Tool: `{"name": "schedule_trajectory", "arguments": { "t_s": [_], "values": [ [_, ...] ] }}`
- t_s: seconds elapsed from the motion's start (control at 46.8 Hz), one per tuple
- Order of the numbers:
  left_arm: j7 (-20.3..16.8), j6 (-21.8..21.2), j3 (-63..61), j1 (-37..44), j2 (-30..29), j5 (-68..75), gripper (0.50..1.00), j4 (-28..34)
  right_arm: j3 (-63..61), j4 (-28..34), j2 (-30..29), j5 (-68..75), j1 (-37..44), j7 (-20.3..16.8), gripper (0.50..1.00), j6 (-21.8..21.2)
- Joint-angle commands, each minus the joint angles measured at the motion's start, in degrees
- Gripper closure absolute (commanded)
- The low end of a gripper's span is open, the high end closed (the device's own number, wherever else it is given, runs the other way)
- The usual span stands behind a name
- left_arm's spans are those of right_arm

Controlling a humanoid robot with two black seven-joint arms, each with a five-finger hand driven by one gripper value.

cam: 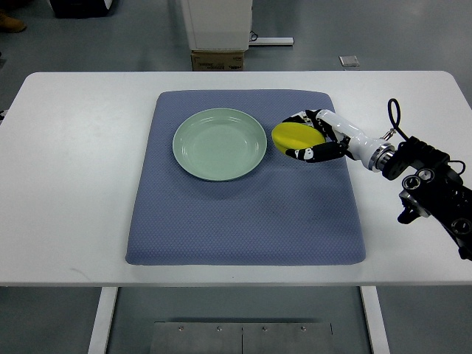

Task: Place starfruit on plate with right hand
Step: 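Close the right hand around the starfruit and lift it, then carry the starfruit over the green plate and lower it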

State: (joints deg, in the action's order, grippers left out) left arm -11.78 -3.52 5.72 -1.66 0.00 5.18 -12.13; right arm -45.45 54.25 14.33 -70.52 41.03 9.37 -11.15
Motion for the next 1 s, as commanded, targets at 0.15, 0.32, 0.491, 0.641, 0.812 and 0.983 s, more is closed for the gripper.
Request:
{"name": "schedule_trajectory", "arguments": {
  "t_s": [0.15, 0.32, 0.491, 0.641, 0.812, 0.983],
  "values": [
    [0.00, 0.00, 0.08, -0.01, 0.00, 0.00, 0.500, 0.00, 0.10, 0.16, -2.46, 0.04, 2.12, -1.99, 1.000, -0.01],
    [0.00, 0.00, -0.01, -0.01, 0.00, 0.00, 0.500, 0.00, 0.36, 0.16, -4.74, 0.04, 4.40, -3.66, 1.000, -0.01],
    [0.00, 0.00, -0.01, -0.01, 0.00, 0.00, 0.500, 0.00, 0.97, -0.02, -7.55, 0.04, 6.60, -5.51, 1.000, -0.01],
    [0.00, 0.00, -0.01, -0.01, 0.00, 0.00, 0.500, 0.00, 2.38, -0.02, -10.28, -0.05, 8.10, -6.65, 1.000, -0.01],
    [0.00, 0.00, -0.01, -0.01, 0.00, 0.00, 0.500, 0.00, 5.37, -0.11, -12.83, -0.05, 9.68, -7.26, 1.000, 1.57],
    [0.00, 0.00, -0.01, -0.01, 0.00, 0.00, 0.500, 0.00, 7.65, -0.72, -14.33, -0.05, 11.00, -7.62, 1.000, 1.84]
  ]
}}
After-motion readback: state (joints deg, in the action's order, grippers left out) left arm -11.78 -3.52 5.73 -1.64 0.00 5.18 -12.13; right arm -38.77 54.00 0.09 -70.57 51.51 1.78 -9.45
